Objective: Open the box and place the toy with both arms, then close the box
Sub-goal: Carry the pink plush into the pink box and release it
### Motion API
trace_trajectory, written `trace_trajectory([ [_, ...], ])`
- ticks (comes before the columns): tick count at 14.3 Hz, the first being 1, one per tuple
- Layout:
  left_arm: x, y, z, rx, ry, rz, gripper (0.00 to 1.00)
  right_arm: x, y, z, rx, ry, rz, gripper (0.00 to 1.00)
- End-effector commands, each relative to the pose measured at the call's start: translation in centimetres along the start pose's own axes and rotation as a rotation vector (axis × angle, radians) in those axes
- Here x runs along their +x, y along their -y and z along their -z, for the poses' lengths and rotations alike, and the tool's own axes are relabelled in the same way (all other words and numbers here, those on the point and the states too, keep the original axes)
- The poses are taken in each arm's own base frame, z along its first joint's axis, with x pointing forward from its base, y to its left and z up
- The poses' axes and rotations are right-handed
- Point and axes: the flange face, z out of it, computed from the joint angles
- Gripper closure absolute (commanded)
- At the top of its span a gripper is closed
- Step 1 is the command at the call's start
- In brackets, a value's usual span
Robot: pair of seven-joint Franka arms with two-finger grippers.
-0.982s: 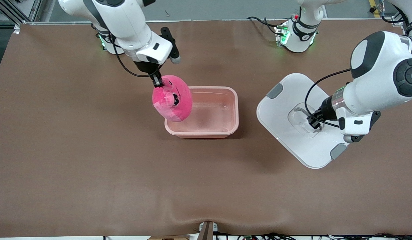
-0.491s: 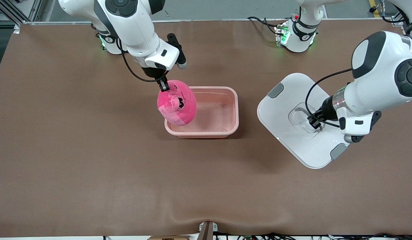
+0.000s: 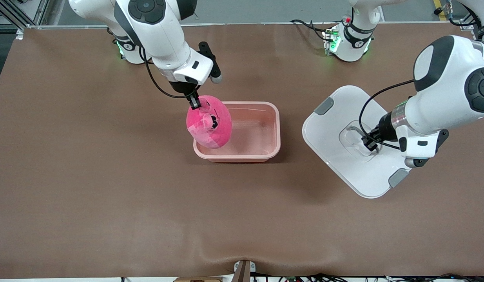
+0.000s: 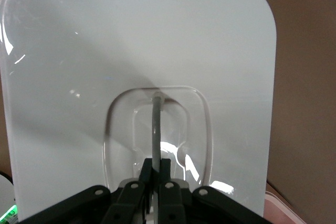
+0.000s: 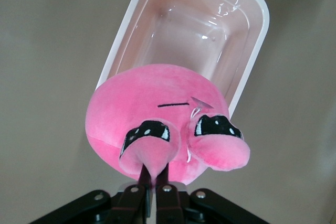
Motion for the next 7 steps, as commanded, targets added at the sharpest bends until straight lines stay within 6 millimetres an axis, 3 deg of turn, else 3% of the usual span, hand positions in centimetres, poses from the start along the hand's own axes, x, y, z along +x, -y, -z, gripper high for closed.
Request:
trace_trajectory([
  [1,-0.39,0.78,1.08,-0.007,0.009,-0.002,1.00,0.43,-0.07,-0.06,-0.003,0.001,0.002,0.28],
  [4,-0.39,0.78,1.08,-0.007,0.009,-0.012,1.00,0.30,-0.15,-0.08,-0.002,-0.003,-0.003,0.09],
  [7,-0.50,0.75,1.17,-0.008,0.008,-0.009,1.00,-0.50,-0.32,0.02,0.000,-0.005,-0.005,0.07],
])
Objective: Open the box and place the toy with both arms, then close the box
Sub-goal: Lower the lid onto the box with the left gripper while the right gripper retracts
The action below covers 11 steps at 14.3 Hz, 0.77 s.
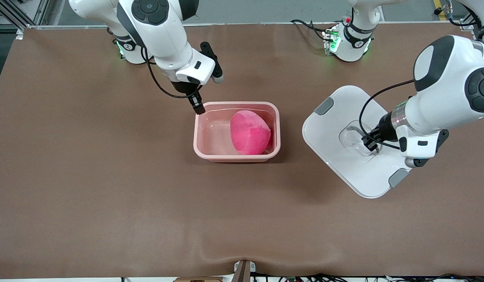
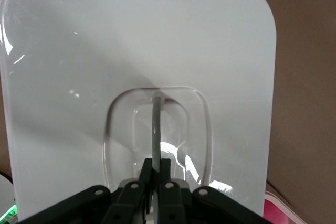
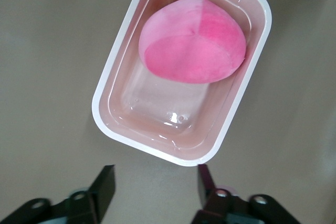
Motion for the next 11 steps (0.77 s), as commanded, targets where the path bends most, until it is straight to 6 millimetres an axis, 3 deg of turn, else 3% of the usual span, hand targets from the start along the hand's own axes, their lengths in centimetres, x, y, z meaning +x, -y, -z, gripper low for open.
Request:
trace_trajectory([
  [1,-0.5,0.8,1.4,-0.011,0.004,-0.009,1.00,-1.0,-0.3,0.3,-0.003,-0.005,-0.008,0.00],
  [5,-1.3,0.6,1.7,-0.015,0.002,0.011,1.00,-5.6,-1.1,1.0,-0.008,-0.004,-0.087,0.00],
  [8,-2.3,0.0,1.7,-0.035,0.044,0.097,1.00,-11.0,-1.1,1.9,0.009,0.004,-0.185,0.00],
  [11,-5.2,-2.1,1.0,-0.038,0.055,0.190,1.00,-18.0,-1.1,2.5,0.000,0.009,-0.304,0.00],
])
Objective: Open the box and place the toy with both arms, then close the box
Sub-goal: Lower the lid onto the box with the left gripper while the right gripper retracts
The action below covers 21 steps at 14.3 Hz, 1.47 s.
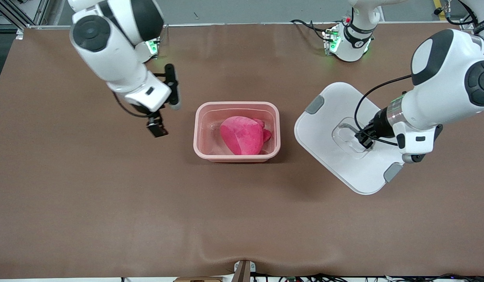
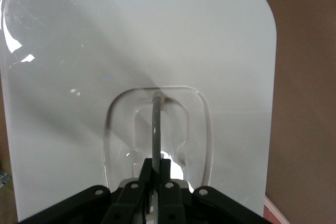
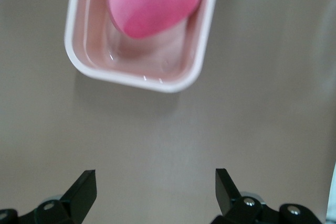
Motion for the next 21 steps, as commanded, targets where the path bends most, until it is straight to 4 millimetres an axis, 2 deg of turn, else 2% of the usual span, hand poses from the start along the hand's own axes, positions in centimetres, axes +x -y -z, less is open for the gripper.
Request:
trace_trajectory([
  [1,-3.4,-1.2,0.1,-0.024,0.006,0.094,1.00,-5.5,-0.5,1.4,-0.004,-0.010,-0.098,0.00],
  [3,-4.9,-2.5,0.2,-0.077,-0.007,0.152,1.00,-9.8,-0.8,2.0,-0.011,-0.008,-0.171,0.00],
  [5,-8.2,-3.9,-0.8,-0.085,-0.013,0.233,1.00,-13.0,-0.9,2.8,-0.024,-0.007,-0.227,0.00],
  [6,-9.2,-4.4,-1.3,-0.079,-0.040,0.290,1.00,-14.6,-0.9,3.2,-0.033,-0.009,-0.285,0.00],
  [7,-10.3,-5.0,-1.7,-0.095,-0.058,0.338,1.00,-16.3,-0.9,3.4,-0.034,-0.009,-0.383,0.00],
  [8,-12.5,-5.8,-2.3,-0.116,-0.053,0.367,1.00,-17.9,-0.7,3.5,-0.027,-0.007,-0.484,0.00],
  [10,-15.8,-7.4,-3.8,-0.149,-0.061,0.444,1.00,-20.1,0.3,3.3,0.044,-0.007,-0.665,0.00],
  [13,-21.7,-9.3,-7.1,-0.174,-0.094,0.508,1.00,-21.0,2.2,5.2,0.095,0.010,-0.925,0.00],
  [16,-26.1,-10.2,-9.7,-0.205,-0.127,0.558,1.00,-24.2,3.8,5.6,0.158,0.064,-1.232,0.00],
  [18,-28.1,-10.4,-11.3,-0.206,-0.148,0.588,1.00,-25.3,4.0,6.2,0.139,0.092,-1.378,0.00],
  [21,-30.5,-10.8,-12.9,-0.253,-0.174,0.618,1.00,-26.2,4.6,9.1,0.058,0.142,-1.611,0.00],
])
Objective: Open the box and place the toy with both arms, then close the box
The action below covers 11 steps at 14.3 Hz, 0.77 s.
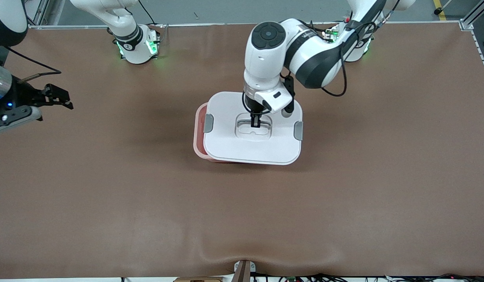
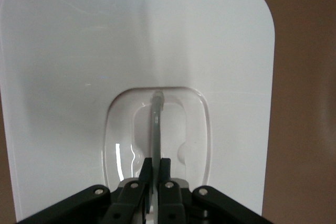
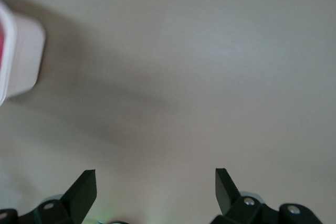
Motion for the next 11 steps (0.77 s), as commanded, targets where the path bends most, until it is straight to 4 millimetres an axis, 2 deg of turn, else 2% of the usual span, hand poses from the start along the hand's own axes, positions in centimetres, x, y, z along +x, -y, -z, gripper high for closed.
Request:
trace_trajectory([
  [1,-1.7,0.7,-1.0,-0.053,-0.025,0.018,1.00,-1.6,-0.3,3.4,-0.093,-0.028,-0.186,0.00],
  [3,-2.5,1.3,-2.4,-0.063,-0.050,-0.011,1.00,-1.5,-0.2,3.8,-0.131,-0.046,-0.235,0.00],
  [5,-3.6,2.0,-3.1,-0.077,-0.044,-0.023,1.00,-1.5,-0.5,5.7,-0.109,-0.087,-0.301,0.00],
  [8,-4.6,2.5,-4.2,-0.107,-0.042,0.006,1.00,-1.7,-1.0,5.7,-0.014,-0.097,-0.327,0.00],
  [10,-4.8,2.7,-4.4,-0.110,-0.046,0.014,1.00,-2.3,-3.2,5.7,0.035,-0.110,-0.365,0.00],
  [11,-5.2,3.1,-4.8,-0.104,-0.047,0.008,1.00,-2.3,-3.2,5.8,0.044,-0.114,-0.367,0.00],
])
